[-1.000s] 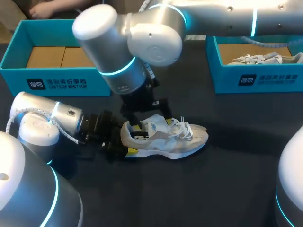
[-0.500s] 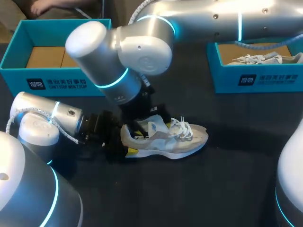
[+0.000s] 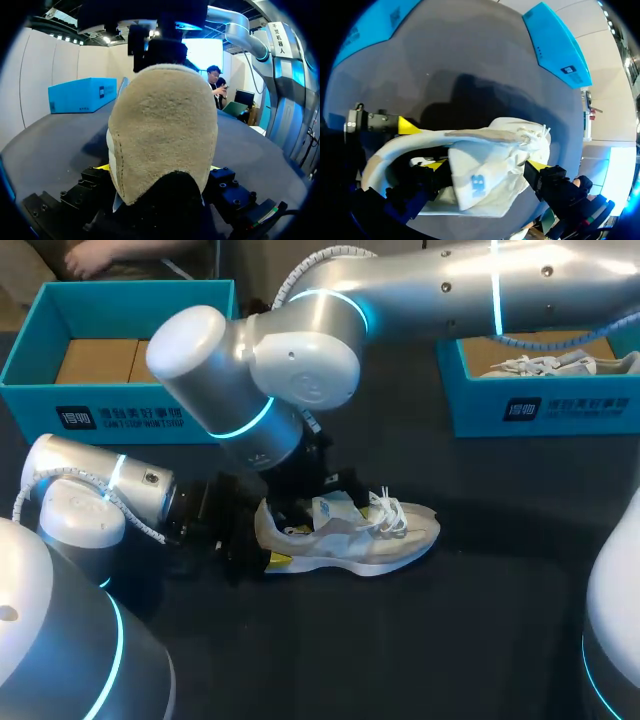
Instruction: Take the shoe out of the shoebox, open the shoe tongue, remove and reinsert the insole, then place the shoe into the shoebox
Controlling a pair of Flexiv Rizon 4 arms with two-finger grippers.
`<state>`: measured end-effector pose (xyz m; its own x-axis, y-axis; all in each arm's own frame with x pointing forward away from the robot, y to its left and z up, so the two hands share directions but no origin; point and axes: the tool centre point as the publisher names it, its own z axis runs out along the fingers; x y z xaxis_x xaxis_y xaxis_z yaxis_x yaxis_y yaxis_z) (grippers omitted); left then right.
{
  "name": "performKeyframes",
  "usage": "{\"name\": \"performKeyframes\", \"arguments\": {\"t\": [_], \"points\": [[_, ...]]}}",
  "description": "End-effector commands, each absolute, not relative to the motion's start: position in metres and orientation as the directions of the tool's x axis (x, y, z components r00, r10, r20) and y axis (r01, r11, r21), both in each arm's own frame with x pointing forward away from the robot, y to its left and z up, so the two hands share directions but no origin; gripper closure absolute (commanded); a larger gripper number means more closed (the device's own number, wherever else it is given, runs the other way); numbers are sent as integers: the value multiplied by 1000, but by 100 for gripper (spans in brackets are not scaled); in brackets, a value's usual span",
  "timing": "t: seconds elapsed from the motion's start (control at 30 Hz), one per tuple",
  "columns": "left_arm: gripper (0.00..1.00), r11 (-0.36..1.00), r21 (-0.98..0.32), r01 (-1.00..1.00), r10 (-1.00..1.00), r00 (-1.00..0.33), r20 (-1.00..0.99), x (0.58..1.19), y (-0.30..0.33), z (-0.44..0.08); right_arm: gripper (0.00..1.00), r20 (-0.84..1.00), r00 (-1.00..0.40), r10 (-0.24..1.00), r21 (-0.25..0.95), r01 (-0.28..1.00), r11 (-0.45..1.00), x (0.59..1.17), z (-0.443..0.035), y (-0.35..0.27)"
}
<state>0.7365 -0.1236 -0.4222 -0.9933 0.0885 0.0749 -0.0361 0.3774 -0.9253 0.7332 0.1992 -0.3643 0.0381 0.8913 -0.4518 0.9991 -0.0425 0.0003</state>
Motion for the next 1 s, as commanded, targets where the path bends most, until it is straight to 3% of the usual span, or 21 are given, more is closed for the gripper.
{"name": "performKeyframes", "arguments": {"t": [0.03,0.3,0.33,0.37,0.43,0.47,0.77,1.0], "points": [[100,381,-924,-36,91,-993,77,736,-124,-423,0,-476,134,869,36,990,-133,730,-363,192],[100,381,-924,-36,91,-993,77,736,-124,-423,0,-501,149,853,36,988,-151,728,-350,175],[100,381,-924,-36,91,-993,77,736,-124,-423,15,-503,149,852,37,988,-151,728,-349,175],[100,381,-924,-36,91,-993,77,736,-124,-423,22,-504,149,851,37,988,-151,727,-347,174],[100,381,-924,-36,91,-993,77,736,-124,-423,52,-509,149,848,33,988,-154,725,-344,173],[100,381,-924,-36,91,-993,77,736,-124,-423,57,-510,149,847,31,987,-155,724,-342,173],[100,381,-924,-36,91,-993,77,736,-124,-423,93,-508,154,847,36,987,-158,722,-324,170],[100,381,-924,-36,91,-993,77,736,-124,-423,98,-485,152,861,49,988,-147,724,-323,161]]}}
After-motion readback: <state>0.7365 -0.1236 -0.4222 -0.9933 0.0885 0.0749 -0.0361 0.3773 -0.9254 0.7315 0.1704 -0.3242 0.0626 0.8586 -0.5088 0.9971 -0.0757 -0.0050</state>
